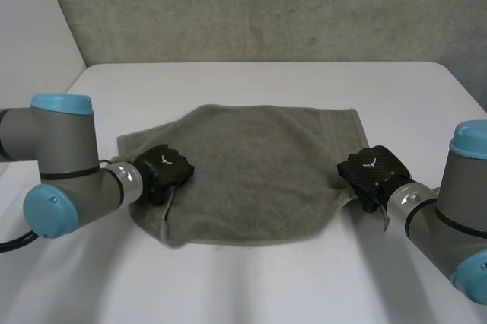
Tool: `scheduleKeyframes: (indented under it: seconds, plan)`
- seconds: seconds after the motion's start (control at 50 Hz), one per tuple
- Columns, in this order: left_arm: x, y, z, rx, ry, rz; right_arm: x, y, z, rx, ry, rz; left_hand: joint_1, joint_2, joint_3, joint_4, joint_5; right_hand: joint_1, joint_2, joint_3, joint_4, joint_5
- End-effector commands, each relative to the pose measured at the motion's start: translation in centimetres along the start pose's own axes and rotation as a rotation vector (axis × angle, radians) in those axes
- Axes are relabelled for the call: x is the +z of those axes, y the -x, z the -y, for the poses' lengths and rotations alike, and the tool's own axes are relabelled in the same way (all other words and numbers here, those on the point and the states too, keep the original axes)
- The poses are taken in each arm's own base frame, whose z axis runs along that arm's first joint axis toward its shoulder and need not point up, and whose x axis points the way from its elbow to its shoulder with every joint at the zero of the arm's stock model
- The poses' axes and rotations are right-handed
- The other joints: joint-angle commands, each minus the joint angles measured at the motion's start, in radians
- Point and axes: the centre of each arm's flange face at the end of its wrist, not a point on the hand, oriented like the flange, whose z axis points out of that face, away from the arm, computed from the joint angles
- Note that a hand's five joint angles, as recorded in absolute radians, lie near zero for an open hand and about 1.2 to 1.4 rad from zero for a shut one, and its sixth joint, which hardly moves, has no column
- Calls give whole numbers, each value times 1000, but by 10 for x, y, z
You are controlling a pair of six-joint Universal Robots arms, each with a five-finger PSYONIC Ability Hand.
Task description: Fold the towel.
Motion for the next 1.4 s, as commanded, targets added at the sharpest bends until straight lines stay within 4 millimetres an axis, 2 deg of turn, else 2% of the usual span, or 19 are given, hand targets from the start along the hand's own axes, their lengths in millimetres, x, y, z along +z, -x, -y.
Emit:
scheduleKeyframes:
  seconds: [0.02,0.12,0.32,0.38,0.4,0.46,0.58,0.72,0.76,0.82,0.94,1.0,1.1,1.16,1.2,1.22,1.26,1.3,1.4]
  plan:
    - [-9,15,7,4,0,66,0,0,0,0,1,0,261,187,188,186,190,79,73,70,59,53]
    - [-19,20,7,-7,16,96,0,0,0,0,2,-1,264,190,191,189,193,79,73,70,59,53]
    - [-32,13,-2,-24,45,79,0,1,0,-1,1,2,246,172,173,171,175,79,73,70,59,53]
    - [-32,12,-8,-31,57,77,-1,2,0,-2,2,4,152,78,79,77,81,79,73,70,59,53]
    - [-32,12,-10,-34,60,79,-1,2,0,-2,2,4,-14,-87,-86,-88,-84,79,73,70,59,53]
    - [-31,11,-12,-35,58,84,-1,3,0,-2,4,7,-165,-238,-237,-239,-235,79,73,70,59,53]
    - [-29,11,-14,-29,47,98,-2,4,-1,-3,5,8,-177,-250,-249,-251,-247,79,73,70,59,53]
    - [-29,9,-17,-30,52,97,-2,3,0,-4,4,7,-86,-159,-158,-160,-156,79,73,70,59,53]
    - [-30,8,-18,-31,52,97,-2,3,0,-4,4,7,241,168,169,167,171,79,73,70,59,53]
    - [-33,12,-18,-36,52,110,-2,3,1,-4,1,3,561,488,489,487,491,79,73,70,59,53]
    - [-42,24,-11,-38,26,157,-4,-2,4,-3,-6,-14,563,489,490,488,492,79,73,70,59,53]
    - [-51,30,-5,-40,11,187,-7,-7,11,-4,-24,-28,563,489,490,488,492,79,73,70,59,53]
    - [-69,37,11,-52,-38,236,-27,-25,40,-10,-105,-89,563,489,490,488,492,79,73,70,59,53]
    - [-87,47,24,-98,-90,291,-33,-30,47,-16,-116,-102,563,489,490,488,492,79,73,70,59,53]
    - [-107,61,37,-152,-147,355,-44,-52,59,-8,-116,-149,563,489,490,488,492,79,73,70,59,53]
    - [-107,61,37,-152,-148,355,-44,-52,59,-8,-116,-150,563,489,490,488,492,79,73,70,59,53]
    - [-118,69,43,-180,-179,394,-62,-73,69,5,-103,-190,563,489,490,488,492,79,73,70,59,53]
    - [-141,80,55,-233,-245,457,-71,-82,74,9,-101,-208,563,489,490,488,492,79,73,70,59,53]
    - [-171,89,71,-319,-345,520,-90,-90,89,12,-106,-217,563,489,490,488,492,79,73,70,59,53]
